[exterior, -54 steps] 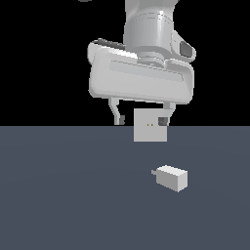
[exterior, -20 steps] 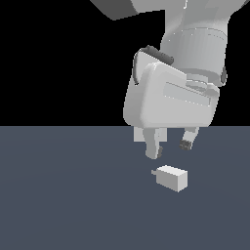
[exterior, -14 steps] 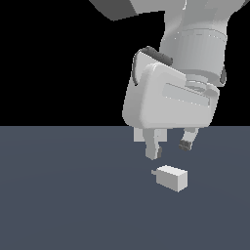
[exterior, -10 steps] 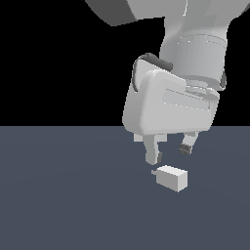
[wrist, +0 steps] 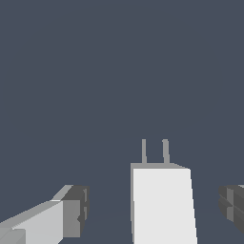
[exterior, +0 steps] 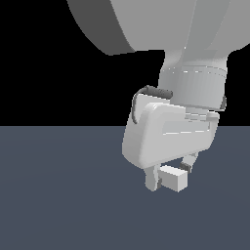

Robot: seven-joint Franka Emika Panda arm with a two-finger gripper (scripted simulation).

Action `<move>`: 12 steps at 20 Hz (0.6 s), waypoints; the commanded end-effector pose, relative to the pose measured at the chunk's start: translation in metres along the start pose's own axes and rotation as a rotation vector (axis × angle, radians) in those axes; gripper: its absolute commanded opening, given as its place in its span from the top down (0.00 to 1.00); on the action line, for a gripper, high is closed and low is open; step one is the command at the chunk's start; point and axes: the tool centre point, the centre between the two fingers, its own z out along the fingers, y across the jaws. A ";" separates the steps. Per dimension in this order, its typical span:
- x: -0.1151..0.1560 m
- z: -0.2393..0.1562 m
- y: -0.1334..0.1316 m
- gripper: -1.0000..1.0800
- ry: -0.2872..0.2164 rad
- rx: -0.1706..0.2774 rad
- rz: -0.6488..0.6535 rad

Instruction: Plug the charger into the wall socket.

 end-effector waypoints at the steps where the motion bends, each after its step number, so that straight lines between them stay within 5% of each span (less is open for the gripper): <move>1: -0.001 0.005 0.000 0.04 0.000 -0.001 0.000; 3: -0.001 0.005 0.000 0.04 0.000 -0.001 0.000; 4: -0.001 0.005 0.000 1.00 0.000 -0.001 0.000; 12: -0.001 0.005 0.000 1.00 0.000 -0.001 0.000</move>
